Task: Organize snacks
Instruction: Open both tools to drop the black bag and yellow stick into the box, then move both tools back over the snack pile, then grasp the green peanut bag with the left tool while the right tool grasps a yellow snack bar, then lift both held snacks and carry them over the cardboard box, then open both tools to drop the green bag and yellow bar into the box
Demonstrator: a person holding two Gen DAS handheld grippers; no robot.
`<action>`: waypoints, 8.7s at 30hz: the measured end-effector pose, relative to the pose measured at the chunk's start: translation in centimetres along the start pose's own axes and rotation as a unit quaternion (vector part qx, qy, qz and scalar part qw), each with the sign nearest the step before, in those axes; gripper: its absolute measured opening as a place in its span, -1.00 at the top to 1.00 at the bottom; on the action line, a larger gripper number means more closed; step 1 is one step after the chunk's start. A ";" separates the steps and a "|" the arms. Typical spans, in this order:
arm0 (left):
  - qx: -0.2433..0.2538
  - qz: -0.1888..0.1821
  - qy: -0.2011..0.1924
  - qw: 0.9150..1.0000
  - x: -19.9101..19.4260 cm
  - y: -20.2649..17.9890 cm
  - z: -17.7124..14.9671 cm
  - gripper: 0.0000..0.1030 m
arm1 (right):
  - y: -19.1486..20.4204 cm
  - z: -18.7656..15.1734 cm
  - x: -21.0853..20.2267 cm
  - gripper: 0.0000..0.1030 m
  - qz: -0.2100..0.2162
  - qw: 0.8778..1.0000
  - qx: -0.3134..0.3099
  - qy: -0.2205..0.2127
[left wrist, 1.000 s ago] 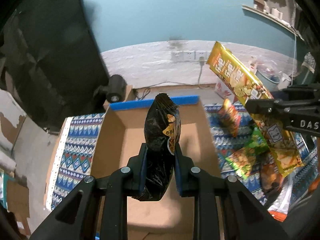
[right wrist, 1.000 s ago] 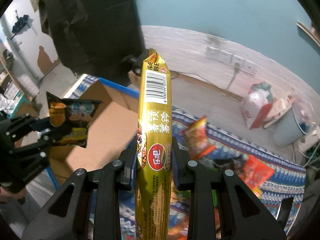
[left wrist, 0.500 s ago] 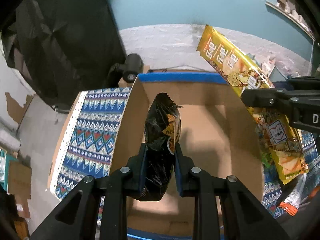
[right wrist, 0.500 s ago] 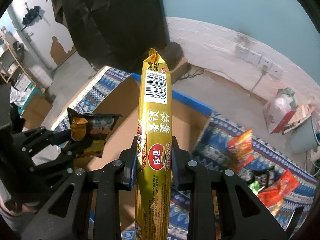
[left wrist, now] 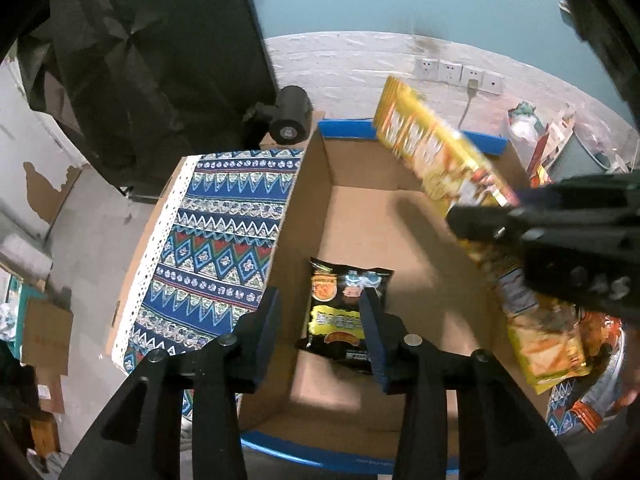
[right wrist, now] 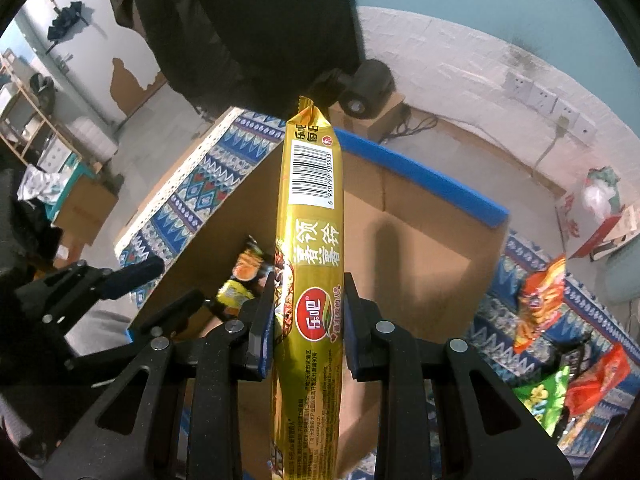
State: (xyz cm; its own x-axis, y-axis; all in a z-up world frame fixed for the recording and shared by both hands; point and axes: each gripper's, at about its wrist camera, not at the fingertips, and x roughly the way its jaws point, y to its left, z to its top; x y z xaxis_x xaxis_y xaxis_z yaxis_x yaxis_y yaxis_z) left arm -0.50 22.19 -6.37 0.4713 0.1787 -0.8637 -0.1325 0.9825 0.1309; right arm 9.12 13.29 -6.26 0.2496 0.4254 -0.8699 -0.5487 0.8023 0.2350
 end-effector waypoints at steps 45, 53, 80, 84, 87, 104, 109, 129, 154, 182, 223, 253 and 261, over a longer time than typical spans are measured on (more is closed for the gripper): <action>0.168 -0.096 -0.044 0.980 -3.6 -16.6 0.8 -0.33 | -12.8 -10.1 -11.9 -0.40 -0.109 0.991 0.061 -0.042; 0.209 -0.109 -0.026 0.972 -3.0 -20.8 0.4 -0.35 | -17.8 -14.2 -13.2 -0.40 -0.139 0.984 0.110 -0.029; 0.283 -0.118 0.051 0.951 4.5 -29.3 0.6 -0.35 | -30.0 -24.6 -7.7 -0.40 -0.154 0.954 0.243 0.089; 0.287 -0.125 0.061 0.948 5.4 -29.9 0.7 -0.35 | -30.3 -25.4 -6.4 -0.40 -0.140 0.952 0.253 0.104; 0.293 -0.124 0.066 0.946 6.1 -30.4 0.6 -0.36 | -30.3 -25.7 -5.7 -0.40 -0.130 0.952 0.254 0.110; 0.316 -0.129 0.099 0.935 8.8 -32.3 0.6 -0.45 | -34.6 -27.1 -4.9 0.40 -0.198 0.944 0.227 0.131; 0.323 -0.127 0.107 0.932 9.7 -33.1 0.3 -0.46 | -36.9 -27.9 -6.4 0.32 -0.192 0.937 0.272 0.105; 0.303 -0.148 0.099 0.936 9.8 -32.7 0.9 0.28 | -36.2 -26.9 -6.5 0.43 -0.221 0.941 0.246 0.078; 0.254 -0.133 0.008 0.958 -0.3 -27.2 1.1 0.30 | -29.9 -24.7 -15.2 0.43 -0.225 0.951 0.211 -0.006; 0.195 -0.131 -0.035 0.971 -3.9 -21.2 2.2 0.30 | -21.6 -16.5 -16.4 0.43 -0.165 0.976 0.125 -0.063; 0.059 -0.066 -0.006 0.996 -0.7 -5.7 0.9 0.30 | -7.2 -4.4 -6.9 0.43 -0.071 0.997 0.015 -0.038; 0.005 0.001 0.009 1.000 -0.2 -0.2 0.3 -0.40 | 0.0 -0.4 0.1 0.42 -0.013 1.000 0.004 0.009; -0.002 0.010 0.010 1.000 -0.4 0.6 0.0 -0.40 | 0.7 -0.3 1.7 0.41 -0.010 1.000 0.009 0.022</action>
State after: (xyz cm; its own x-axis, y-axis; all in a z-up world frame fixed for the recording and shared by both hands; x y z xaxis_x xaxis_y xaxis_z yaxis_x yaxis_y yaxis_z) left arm -0.79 22.72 -5.92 0.4519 0.1964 -0.8702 -0.1441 0.9787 0.1461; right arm 8.95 14.42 -7.66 0.2244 0.3911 -0.8926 -0.5303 0.8174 0.2248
